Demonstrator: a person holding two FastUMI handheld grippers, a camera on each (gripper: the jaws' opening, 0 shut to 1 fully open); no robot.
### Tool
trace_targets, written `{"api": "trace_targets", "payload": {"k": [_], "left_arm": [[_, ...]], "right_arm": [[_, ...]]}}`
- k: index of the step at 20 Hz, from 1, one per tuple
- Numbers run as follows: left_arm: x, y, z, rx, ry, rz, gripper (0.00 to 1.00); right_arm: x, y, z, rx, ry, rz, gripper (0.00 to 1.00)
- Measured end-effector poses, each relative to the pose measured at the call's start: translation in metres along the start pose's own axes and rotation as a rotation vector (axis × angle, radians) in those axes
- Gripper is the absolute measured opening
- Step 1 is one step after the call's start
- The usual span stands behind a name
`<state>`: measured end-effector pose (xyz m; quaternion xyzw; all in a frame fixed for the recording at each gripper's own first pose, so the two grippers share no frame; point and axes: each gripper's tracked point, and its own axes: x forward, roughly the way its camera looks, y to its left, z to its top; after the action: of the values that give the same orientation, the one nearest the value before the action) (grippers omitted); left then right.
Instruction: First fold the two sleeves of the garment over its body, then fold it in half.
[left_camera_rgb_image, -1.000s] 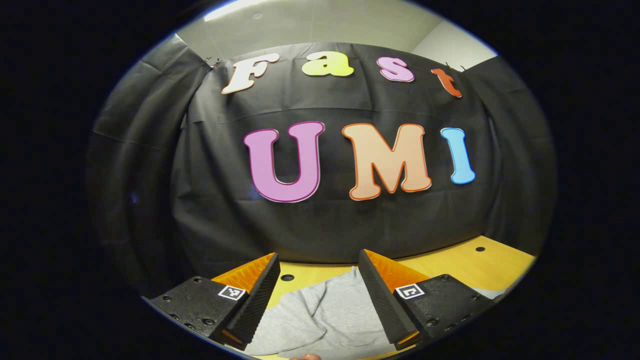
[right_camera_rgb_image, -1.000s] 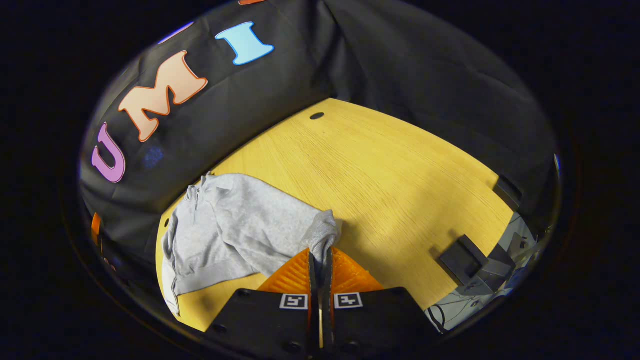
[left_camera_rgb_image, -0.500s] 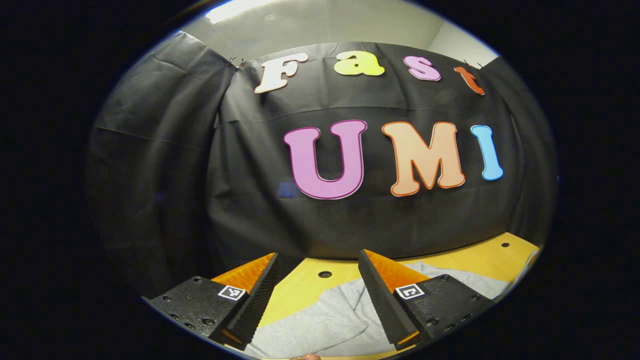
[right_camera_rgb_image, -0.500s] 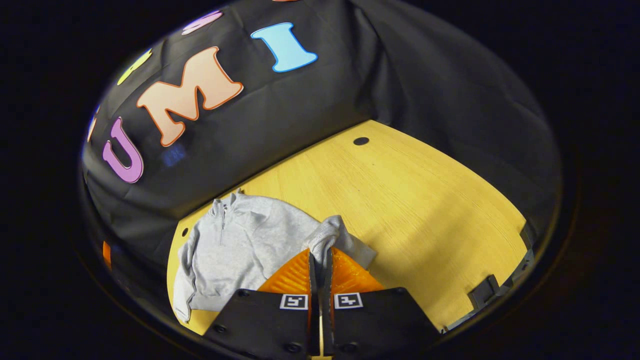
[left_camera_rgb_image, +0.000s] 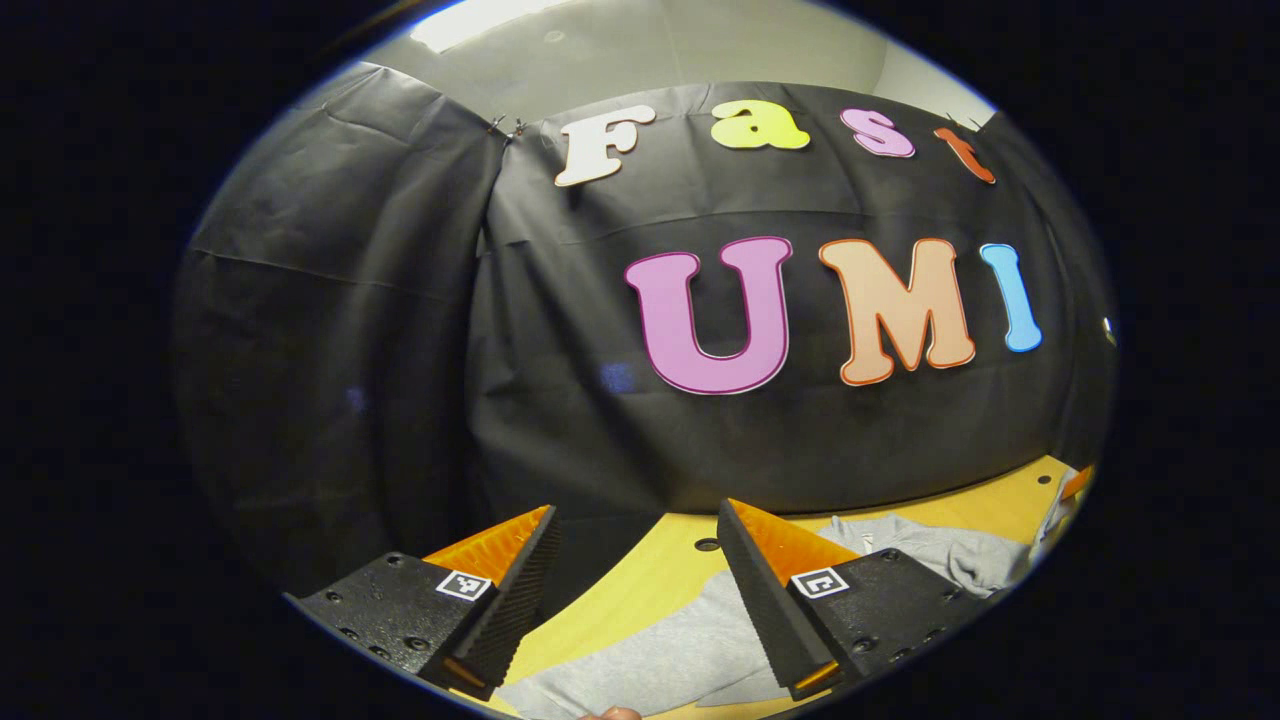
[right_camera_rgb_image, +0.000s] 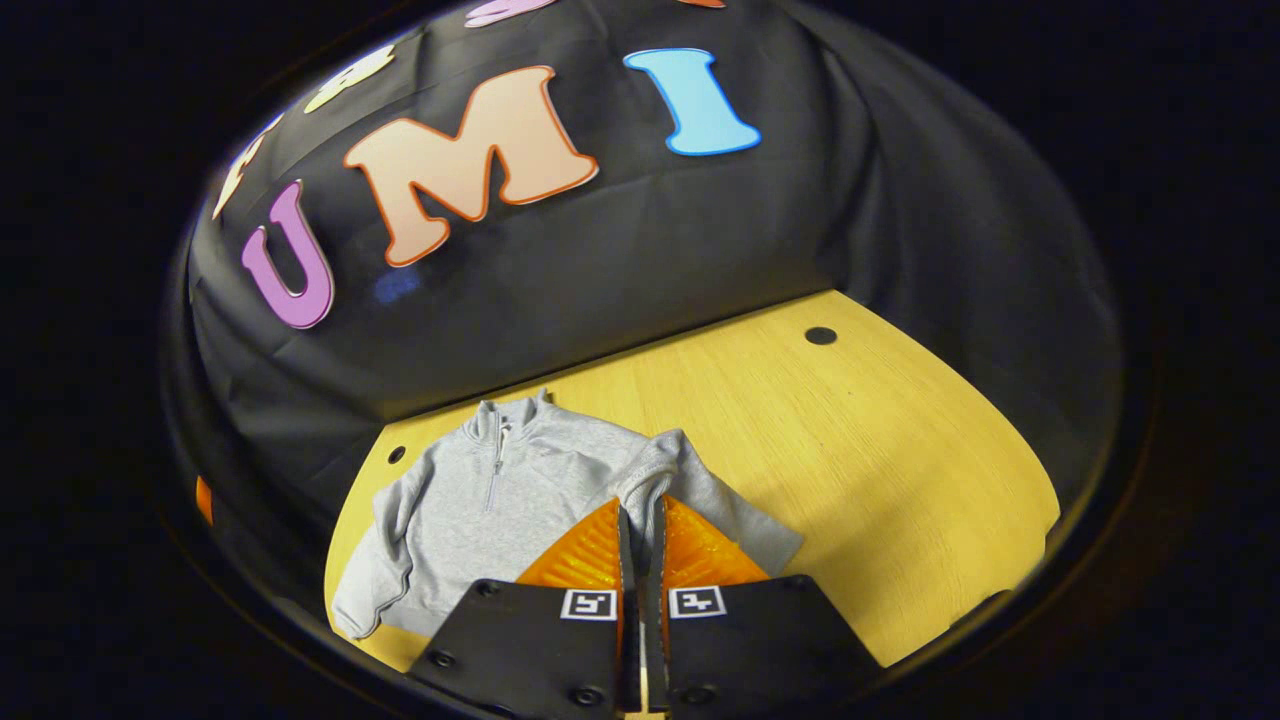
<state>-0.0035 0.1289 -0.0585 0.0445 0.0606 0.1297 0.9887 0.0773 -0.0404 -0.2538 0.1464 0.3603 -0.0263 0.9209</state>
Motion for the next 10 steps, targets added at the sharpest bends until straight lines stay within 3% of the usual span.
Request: {"api": "trace_targets", "payload": {"k": [10], "left_arm": [[0.000, 0.064, -0.018, 0.007, 0.030, 0.082, 0.93]], "right_arm": [[0.036, 0.094, 0.014, -0.043, -0.012, 0.084, 0.05]]}}
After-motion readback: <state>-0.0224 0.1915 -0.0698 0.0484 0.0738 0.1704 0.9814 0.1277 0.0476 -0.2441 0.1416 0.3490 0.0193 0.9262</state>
